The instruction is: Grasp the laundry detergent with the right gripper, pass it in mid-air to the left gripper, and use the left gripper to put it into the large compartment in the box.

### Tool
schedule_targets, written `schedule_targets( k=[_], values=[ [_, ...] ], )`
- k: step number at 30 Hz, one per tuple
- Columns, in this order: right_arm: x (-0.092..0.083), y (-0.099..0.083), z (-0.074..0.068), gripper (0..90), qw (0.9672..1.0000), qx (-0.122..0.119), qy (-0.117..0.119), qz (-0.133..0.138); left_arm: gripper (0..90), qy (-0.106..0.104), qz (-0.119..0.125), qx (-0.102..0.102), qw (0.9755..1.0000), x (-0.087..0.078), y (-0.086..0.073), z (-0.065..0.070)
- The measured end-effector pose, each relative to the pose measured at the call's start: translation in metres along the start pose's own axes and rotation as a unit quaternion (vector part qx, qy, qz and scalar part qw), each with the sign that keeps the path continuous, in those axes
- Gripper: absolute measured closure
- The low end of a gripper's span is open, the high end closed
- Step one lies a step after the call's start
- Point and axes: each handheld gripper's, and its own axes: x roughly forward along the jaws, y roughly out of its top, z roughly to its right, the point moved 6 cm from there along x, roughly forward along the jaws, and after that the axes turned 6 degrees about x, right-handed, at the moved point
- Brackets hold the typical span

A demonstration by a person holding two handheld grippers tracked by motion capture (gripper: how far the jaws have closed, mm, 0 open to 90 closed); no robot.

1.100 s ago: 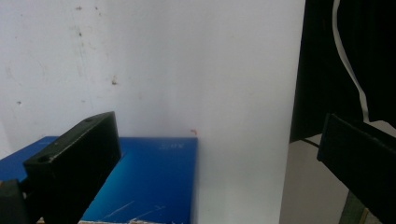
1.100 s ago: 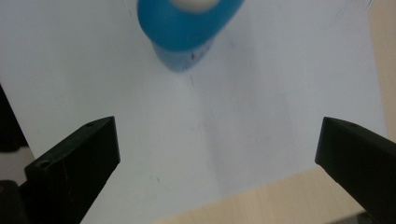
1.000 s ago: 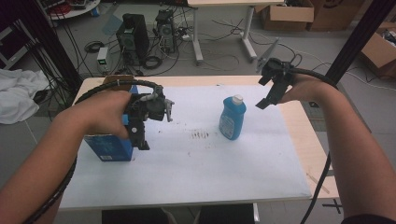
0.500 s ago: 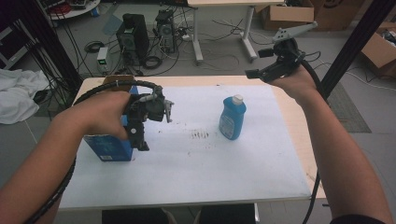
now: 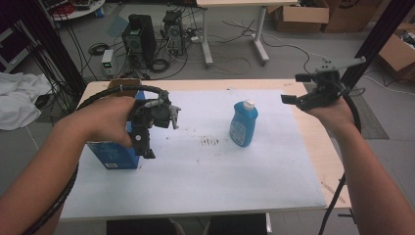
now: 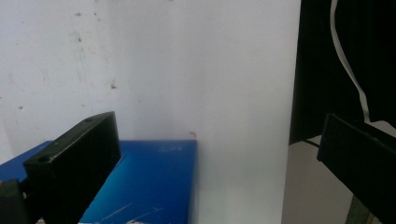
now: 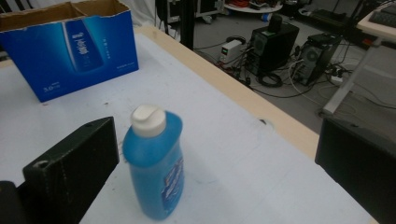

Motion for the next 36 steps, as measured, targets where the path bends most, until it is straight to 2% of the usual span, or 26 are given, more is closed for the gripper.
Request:
schedule_targets(
  k=[1,3,4,5,6,7,9,10,11,12,15,18,24,30,36],
  values=[
    [-0.001,-0.014,-0.003,0.0,1.0,0.005,0.002,0.006,0.1,-0.001,-0.001,0.001,1.0,0.0,0.0,0.0],
    [0.0,-0.021,-0.005,0.0,0.9999,0.011,0.007,0.009,0.1,0.001,0.0,0.002,1.0,-0.001,0.0,0.001],
    [0.003,-0.036,-0.009,0.0,0.9997,0.018,0.011,0.015,0.1,0.001,0.0,0.001,1.0,-0.001,0.0,0.001],
    [0.003,-0.036,-0.009,0.0,0.9997,0.018,0.011,0.015,0.1,0.002,0.002,0.001,1.0,-0.001,0.0,0.002],
    [0.01,-0.052,-0.014,0.0,0.9995,0.023,0.016,0.016,0.1,0.001,0.0,0.002,1.0,-0.001,-0.001,0.002],
    [0.01,-0.052,-0.014,0.0,0.9995,0.023,0.016,0.016,0.1,0.001,0.0,0.002,1.0,-0.001,-0.001,0.002],
    [0.024,-0.073,-0.02,0.0,0.9992,0.03,0.024,0.007,0.1,0.002,0.0,0.0,1.0,-0.001,-0.002,0.003],
    [0.024,-0.073,-0.02,0.0,0.9992,0.03,0.024,0.007,0.1,0.002,-0.001,0.0,1.0,-0.001,-0.003,0.004],
    [0.034,-0.083,-0.026,0.0,0.9988,0.036,0.032,0.006,0.1,0.003,-0.001,-0.001,1.0,-0.002,-0.003,0.004],
    [0.034,-0.083,-0.026,0.0,0.9988,0.036,0.032,0.006,0.1,0.004,0.001,-0.001,1.0,-0.002,-0.003,0.005],
    [0.054,-0.096,-0.036,0.0,0.998,0.043,0.046,-0.001,0.1,0.004,0.001,-0.001,1.0,-0.001,-0.004,0.007],
    [0.074,-0.106,-0.044,0.0,0.9977,0.043,0.05,-0.011,0.1,0.003,-0.002,-0.003,1.0,-0.001,-0.005,0.008],
    [0.098,-0.114,-0.046,0.0,0.9972,0.062,0.041,-0.001,0.1,0.007,0.0,0.004,1.0,-0.003,-0.003,0.01],
    [0.111,-0.122,-0.045,0.0,0.9967,0.074,0.033,0.003,0.1,0.008,-0.002,0.006,1.0,-0.004,-0.003,0.012],
    [0.117,-0.126,-0.049,0.0,0.9968,0.076,0.023,0.008,0.1,0.009,-0.001,0.005,0.9999,-0.004,-0.004,0.013]
  ],
)
